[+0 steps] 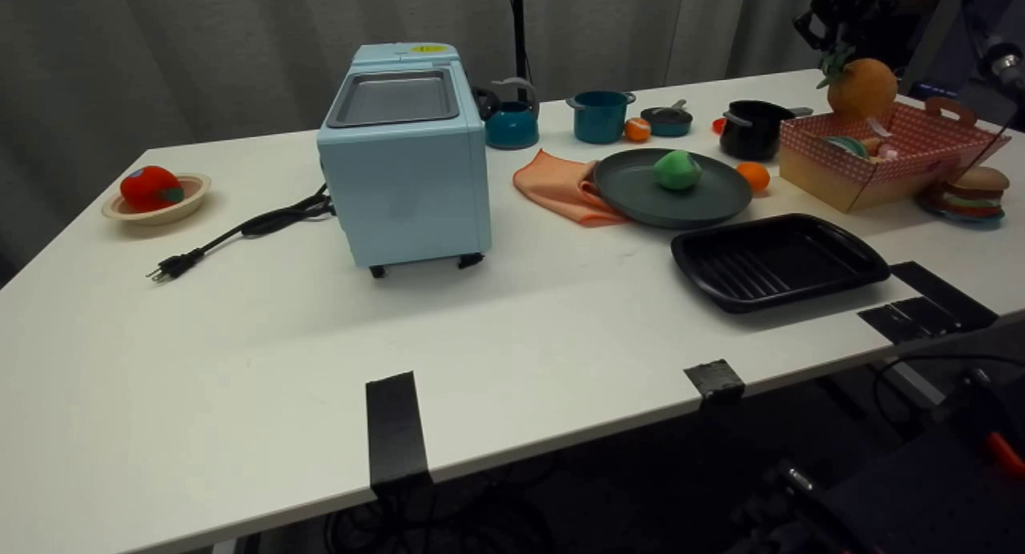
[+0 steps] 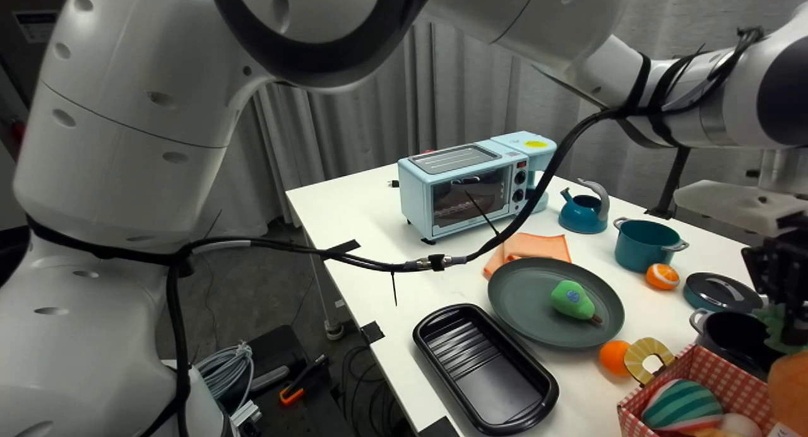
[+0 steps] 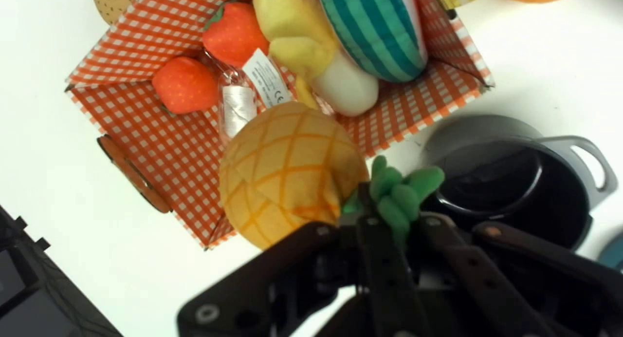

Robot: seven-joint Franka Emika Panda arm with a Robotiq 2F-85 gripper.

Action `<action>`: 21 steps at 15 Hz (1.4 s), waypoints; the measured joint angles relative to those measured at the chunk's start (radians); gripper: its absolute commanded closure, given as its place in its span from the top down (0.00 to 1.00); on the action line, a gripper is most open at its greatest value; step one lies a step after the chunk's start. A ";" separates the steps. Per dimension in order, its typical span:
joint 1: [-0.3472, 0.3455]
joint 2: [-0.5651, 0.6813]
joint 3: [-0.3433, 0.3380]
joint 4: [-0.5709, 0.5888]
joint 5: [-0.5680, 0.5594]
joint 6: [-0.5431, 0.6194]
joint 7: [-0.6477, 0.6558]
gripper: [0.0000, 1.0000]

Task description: Remove the pear plush toy from the table and place it on the grey plate, remove the pineapple toy then watermelon toy from the basket and place them on the grey plate

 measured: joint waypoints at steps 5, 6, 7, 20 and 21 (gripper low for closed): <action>0.004 -0.096 0.052 -0.009 0.032 0.027 -0.015 0.02; 0.005 -0.118 0.064 -0.018 0.039 0.043 -0.023 0.02; 0.007 -0.141 0.076 -0.034 0.046 0.063 -0.033 0.02; 0.109 -0.460 0.218 -0.476 0.169 0.332 -0.223 0.02; 0.118 -0.477 0.226 -0.513 0.175 0.355 -0.235 0.02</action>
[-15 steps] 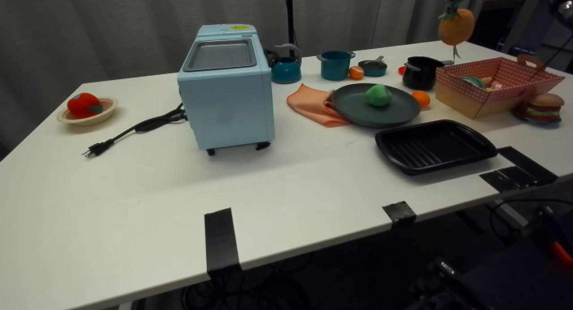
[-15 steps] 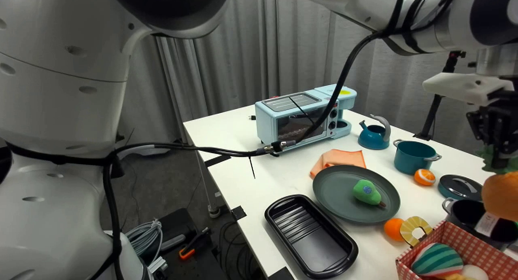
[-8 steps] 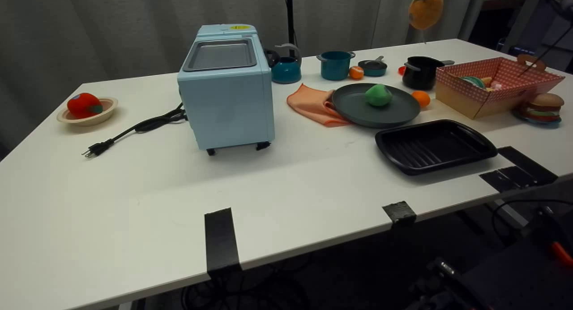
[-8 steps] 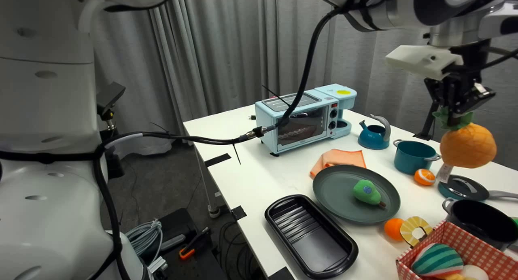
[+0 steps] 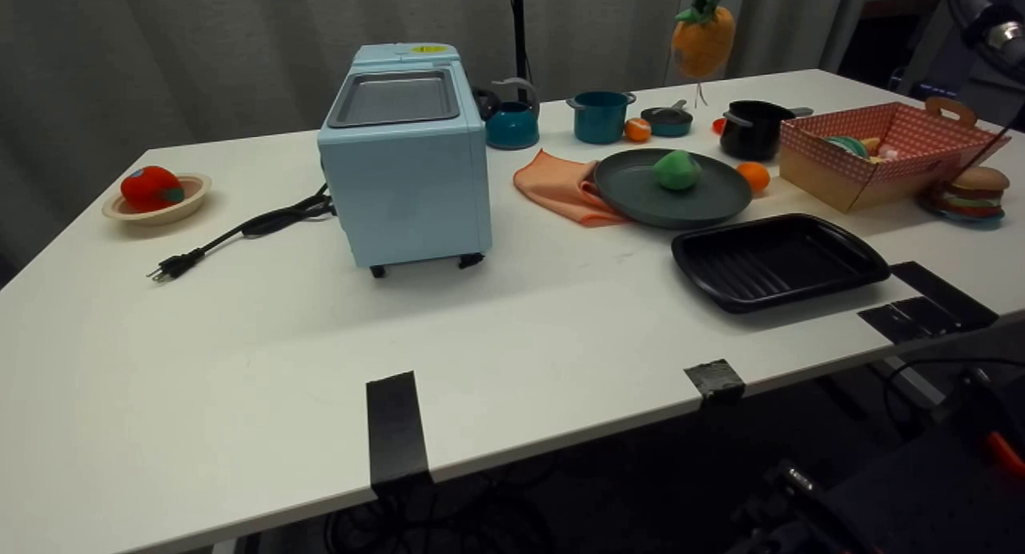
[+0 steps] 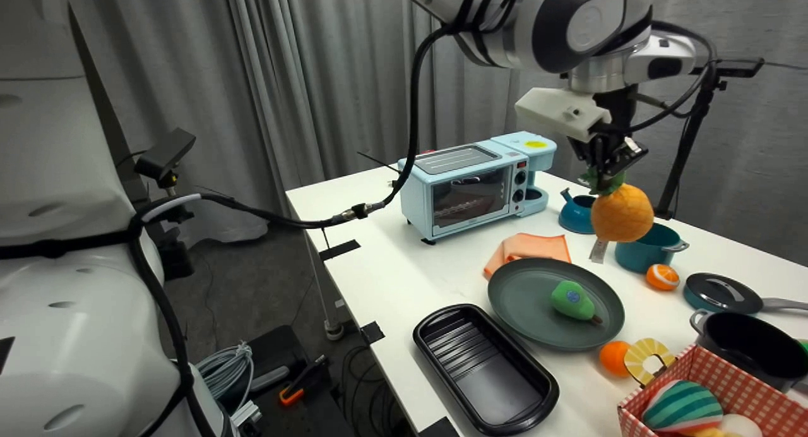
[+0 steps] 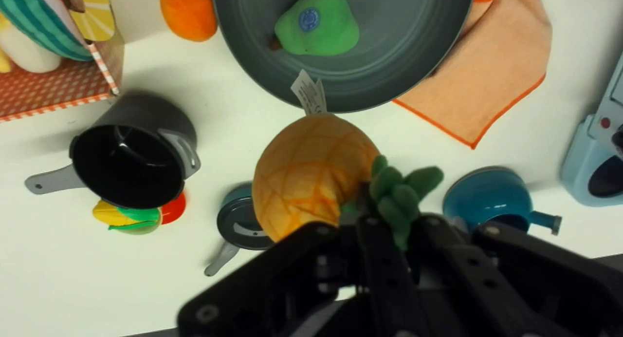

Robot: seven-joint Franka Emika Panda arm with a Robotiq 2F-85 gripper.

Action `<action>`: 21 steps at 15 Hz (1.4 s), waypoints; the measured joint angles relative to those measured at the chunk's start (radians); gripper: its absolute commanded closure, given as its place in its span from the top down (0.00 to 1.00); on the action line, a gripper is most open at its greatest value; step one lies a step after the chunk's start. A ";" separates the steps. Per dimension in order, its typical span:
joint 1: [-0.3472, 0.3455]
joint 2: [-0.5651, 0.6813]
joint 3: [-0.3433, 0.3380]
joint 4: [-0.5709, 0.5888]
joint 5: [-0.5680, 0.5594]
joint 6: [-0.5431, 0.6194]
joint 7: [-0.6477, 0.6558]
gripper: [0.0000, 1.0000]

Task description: Remove the pear plush toy from the table and place it on the grey plate, remove the pineapple toy then watermelon toy from the basket and place them on the grey plate

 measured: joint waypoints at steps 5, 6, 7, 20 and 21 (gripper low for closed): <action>0.046 -0.044 0.030 -0.145 0.008 0.084 -0.029 0.02; 0.054 -0.044 0.035 -0.164 0.008 0.097 -0.031 0.02; 0.061 -0.042 0.039 -0.181 0.008 0.107 -0.031 0.02; 0.095 0.002 0.021 -0.233 -0.085 0.259 -0.003 0.89; 0.095 0.003 0.011 -0.230 -0.088 0.261 -0.002 0.95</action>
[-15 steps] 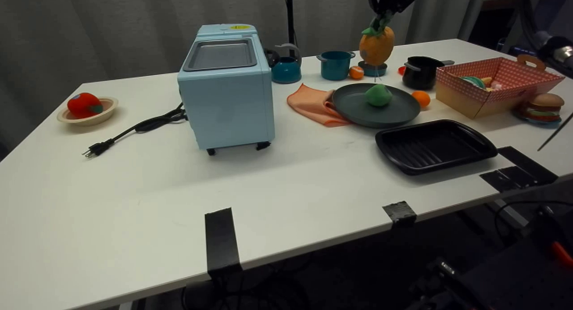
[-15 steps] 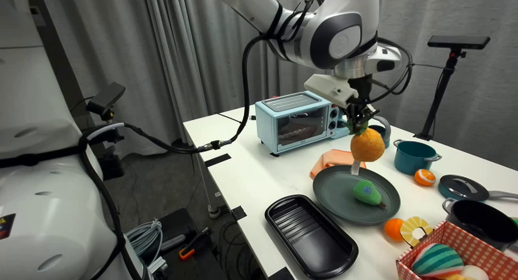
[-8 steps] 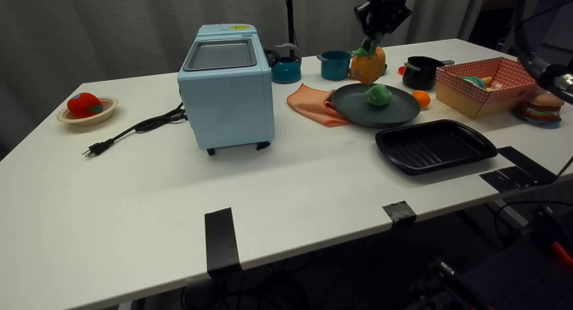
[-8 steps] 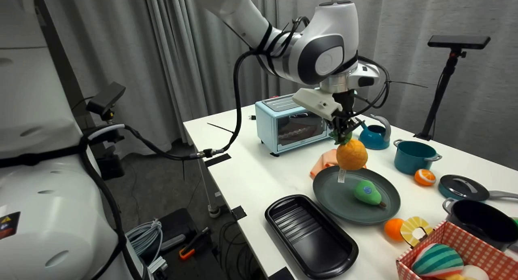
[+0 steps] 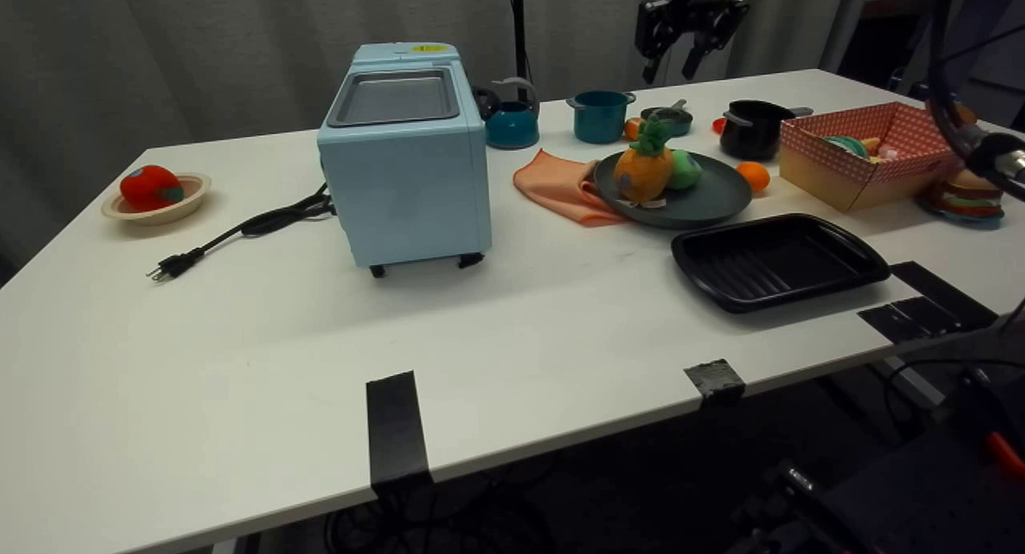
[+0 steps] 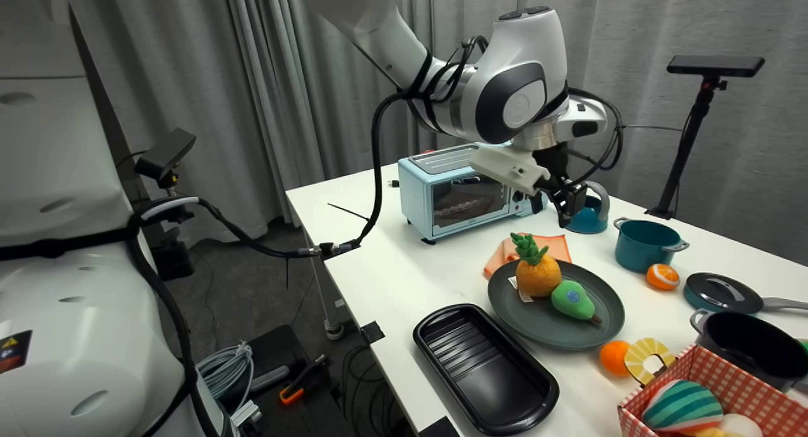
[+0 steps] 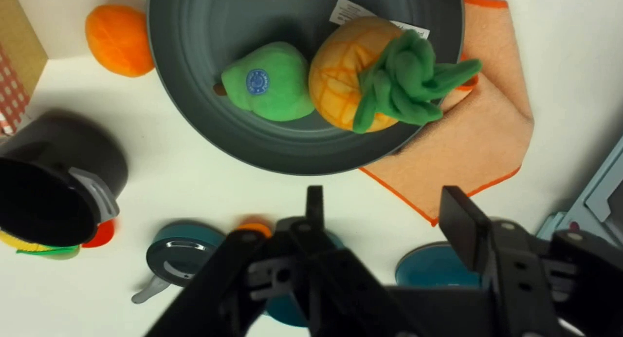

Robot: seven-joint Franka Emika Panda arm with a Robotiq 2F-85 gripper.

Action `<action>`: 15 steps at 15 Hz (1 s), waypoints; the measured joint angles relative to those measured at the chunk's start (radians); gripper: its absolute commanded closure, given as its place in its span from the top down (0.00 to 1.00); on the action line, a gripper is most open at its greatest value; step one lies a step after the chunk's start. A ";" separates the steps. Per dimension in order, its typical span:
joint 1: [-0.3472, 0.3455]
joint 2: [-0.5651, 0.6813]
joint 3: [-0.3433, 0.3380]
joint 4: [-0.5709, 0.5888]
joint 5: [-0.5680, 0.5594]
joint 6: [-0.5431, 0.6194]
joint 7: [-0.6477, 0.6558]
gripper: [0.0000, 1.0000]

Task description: Remove the pear plush toy from the table and place it on the grey plate, remove the pineapple toy then watermelon toy from the basket and place them on the grey plate

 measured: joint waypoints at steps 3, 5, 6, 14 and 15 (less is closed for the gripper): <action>-0.004 0.009 -0.037 0.021 -0.035 0.000 0.022 1.00; -0.006 0.023 -0.069 0.045 -0.078 -0.002 0.056 1.00; -0.007 0.033 -0.087 0.062 -0.104 -0.004 0.076 1.00; -0.012 0.172 -0.202 0.280 -0.252 -0.211 0.173 1.00; -0.014 0.194 -0.210 0.314 -0.254 -0.254 0.173 1.00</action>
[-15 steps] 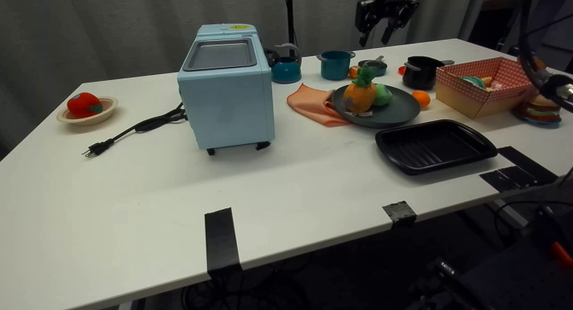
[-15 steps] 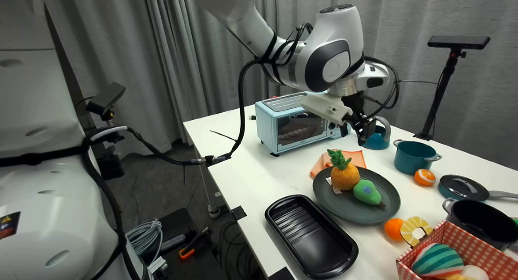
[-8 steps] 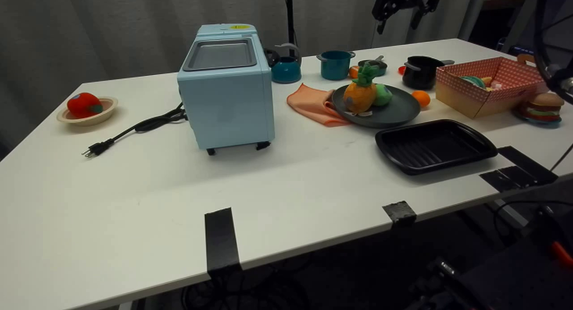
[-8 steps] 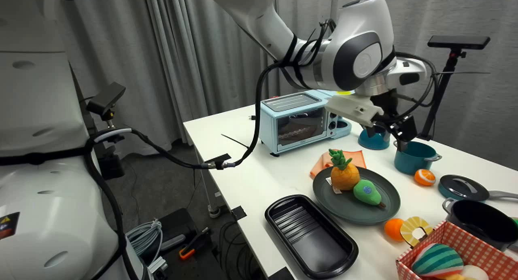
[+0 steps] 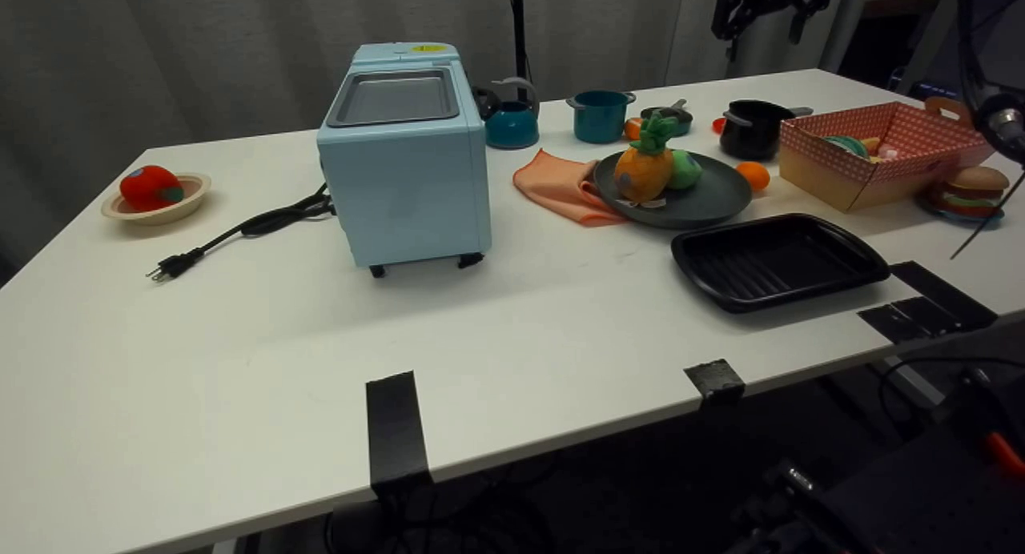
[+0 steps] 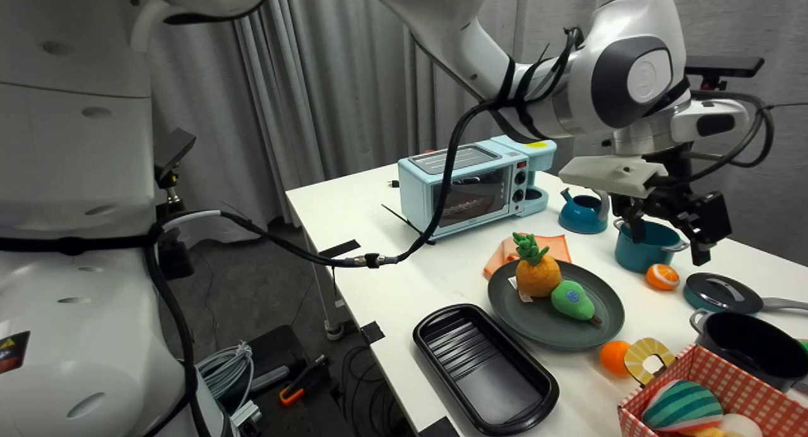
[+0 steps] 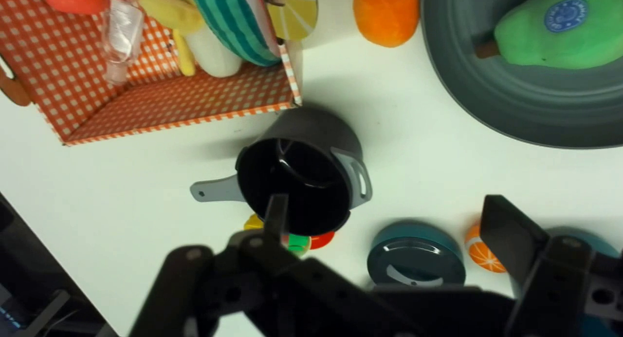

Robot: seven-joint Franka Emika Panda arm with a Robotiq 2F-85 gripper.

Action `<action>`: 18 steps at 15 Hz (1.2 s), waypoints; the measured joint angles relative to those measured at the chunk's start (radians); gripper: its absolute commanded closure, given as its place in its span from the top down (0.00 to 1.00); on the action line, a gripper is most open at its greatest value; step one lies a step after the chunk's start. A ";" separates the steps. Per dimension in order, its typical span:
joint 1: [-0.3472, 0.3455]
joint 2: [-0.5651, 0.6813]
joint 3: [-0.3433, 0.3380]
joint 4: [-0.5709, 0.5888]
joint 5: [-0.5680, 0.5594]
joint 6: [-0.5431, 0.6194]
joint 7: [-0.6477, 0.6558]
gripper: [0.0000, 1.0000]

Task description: Remove the pear plush toy from the table and place it on the grey plate, remove the pineapple toy then watermelon toy from the basket and place them on the grey plate

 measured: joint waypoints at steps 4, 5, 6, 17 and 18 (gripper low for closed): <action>-0.017 0.082 -0.025 0.122 -0.004 -0.148 0.000 1.00; -0.025 0.101 -0.029 0.146 -0.004 -0.175 0.000 1.00; -0.034 0.118 -0.033 0.167 -0.004 -0.199 0.000 1.00; -0.104 0.217 -0.072 0.230 -0.004 -0.280 0.000 1.00; -0.107 0.219 -0.076 0.230 -0.004 -0.281 0.000 1.00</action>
